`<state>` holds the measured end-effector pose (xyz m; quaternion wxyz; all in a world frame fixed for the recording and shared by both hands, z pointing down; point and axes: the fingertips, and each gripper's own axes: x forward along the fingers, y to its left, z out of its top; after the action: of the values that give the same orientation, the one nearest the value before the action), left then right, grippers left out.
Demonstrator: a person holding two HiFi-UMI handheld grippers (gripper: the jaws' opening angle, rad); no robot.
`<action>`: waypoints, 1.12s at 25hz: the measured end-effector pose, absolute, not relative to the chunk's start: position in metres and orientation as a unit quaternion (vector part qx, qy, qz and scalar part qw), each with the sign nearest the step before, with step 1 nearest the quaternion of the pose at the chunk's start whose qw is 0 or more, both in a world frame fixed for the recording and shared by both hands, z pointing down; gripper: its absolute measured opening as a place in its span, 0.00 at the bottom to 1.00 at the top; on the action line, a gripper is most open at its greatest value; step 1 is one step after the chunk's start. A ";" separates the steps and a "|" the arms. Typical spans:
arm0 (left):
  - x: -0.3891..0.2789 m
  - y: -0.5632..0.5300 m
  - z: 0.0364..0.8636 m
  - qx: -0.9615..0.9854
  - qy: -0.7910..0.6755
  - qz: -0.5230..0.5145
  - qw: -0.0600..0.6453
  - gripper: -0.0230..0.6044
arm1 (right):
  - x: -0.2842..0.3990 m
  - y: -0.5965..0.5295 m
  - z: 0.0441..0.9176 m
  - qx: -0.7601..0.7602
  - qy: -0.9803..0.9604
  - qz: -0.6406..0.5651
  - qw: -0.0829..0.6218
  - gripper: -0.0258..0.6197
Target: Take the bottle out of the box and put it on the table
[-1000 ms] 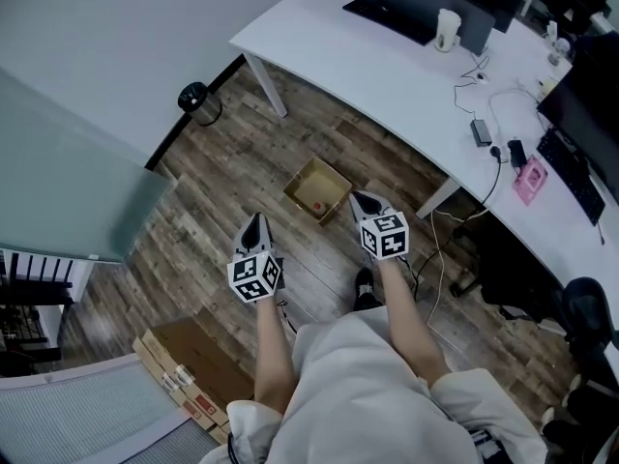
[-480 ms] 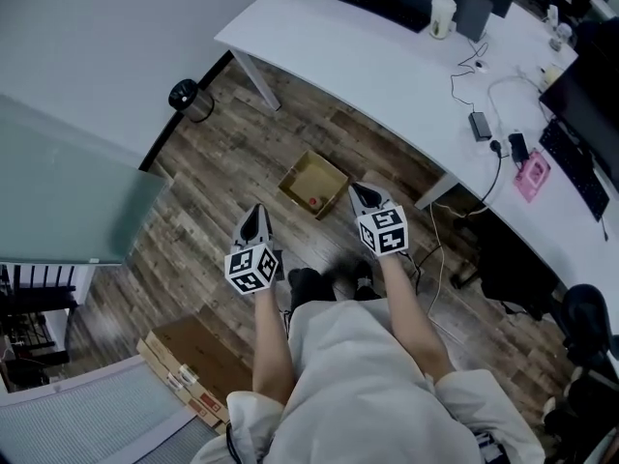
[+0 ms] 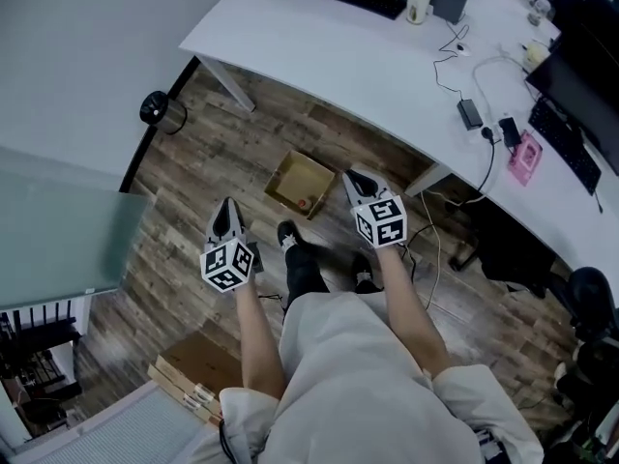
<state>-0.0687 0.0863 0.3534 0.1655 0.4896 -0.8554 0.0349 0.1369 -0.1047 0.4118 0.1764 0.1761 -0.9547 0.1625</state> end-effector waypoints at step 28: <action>-0.247 -0.014 0.522 0.663 -0.686 0.073 0.290 0.06 | 0.064 -0.107 0.534 0.409 -0.819 0.334 0.223 0.10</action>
<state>-0.2473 -0.0145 0.5217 0.2905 0.6627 -0.6865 0.0727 0.0640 -0.1072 0.5339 0.2228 0.4093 -0.8194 0.3337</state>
